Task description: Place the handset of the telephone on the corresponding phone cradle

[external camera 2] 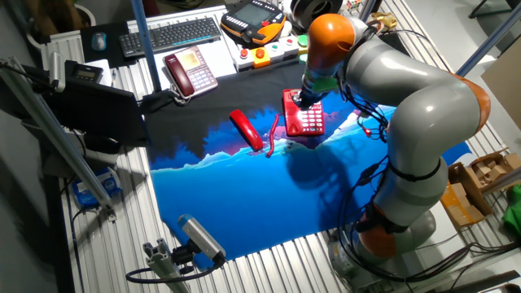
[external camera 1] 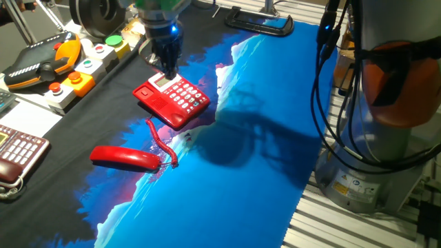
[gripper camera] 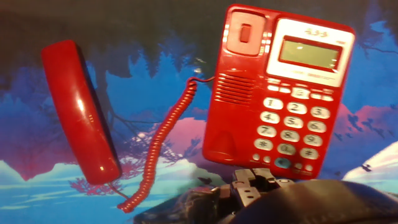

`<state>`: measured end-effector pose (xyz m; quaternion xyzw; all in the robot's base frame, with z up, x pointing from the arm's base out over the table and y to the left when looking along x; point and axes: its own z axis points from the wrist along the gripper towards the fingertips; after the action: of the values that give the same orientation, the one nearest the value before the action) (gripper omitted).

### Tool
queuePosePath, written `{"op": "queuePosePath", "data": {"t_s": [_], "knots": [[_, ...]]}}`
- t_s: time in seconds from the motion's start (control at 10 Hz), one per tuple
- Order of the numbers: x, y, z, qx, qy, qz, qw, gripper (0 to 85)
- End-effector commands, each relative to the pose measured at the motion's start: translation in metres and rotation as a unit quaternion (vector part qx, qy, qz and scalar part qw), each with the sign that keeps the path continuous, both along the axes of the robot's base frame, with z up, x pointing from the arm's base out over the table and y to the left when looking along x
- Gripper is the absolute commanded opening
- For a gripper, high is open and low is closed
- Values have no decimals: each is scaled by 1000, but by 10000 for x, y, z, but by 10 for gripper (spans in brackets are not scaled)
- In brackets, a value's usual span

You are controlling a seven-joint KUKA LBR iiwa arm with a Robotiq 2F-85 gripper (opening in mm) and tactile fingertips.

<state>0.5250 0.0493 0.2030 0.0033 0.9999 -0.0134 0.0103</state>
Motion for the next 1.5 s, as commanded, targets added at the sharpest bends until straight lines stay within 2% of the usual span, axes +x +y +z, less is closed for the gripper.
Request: {"op": "queuePosePath", "data": {"t_s": [0.0, 0.2, 0.4, 0.6, 0.7, 0.8, 1.2, 1.4], "knots": [[-10, 48, -26, -4, -1, 4, 1000, 7], [-28, 162, -91, -7, -1, 1, 1000, 7], [-35, 286, -75, -4, 3, -2, 1000, 7], [-47, 498, -104, -16, 2, 24, 1000, 7], [-49, 532, -141, -16, 0, 38, 999, 7], [-52, 548, -193, -23, -2, 57, 998, 7], [-52, 605, -393, 5, -15, 65, 998, 7], [-48, 606, -415, 13, -12, 58, 998, 7]]}}
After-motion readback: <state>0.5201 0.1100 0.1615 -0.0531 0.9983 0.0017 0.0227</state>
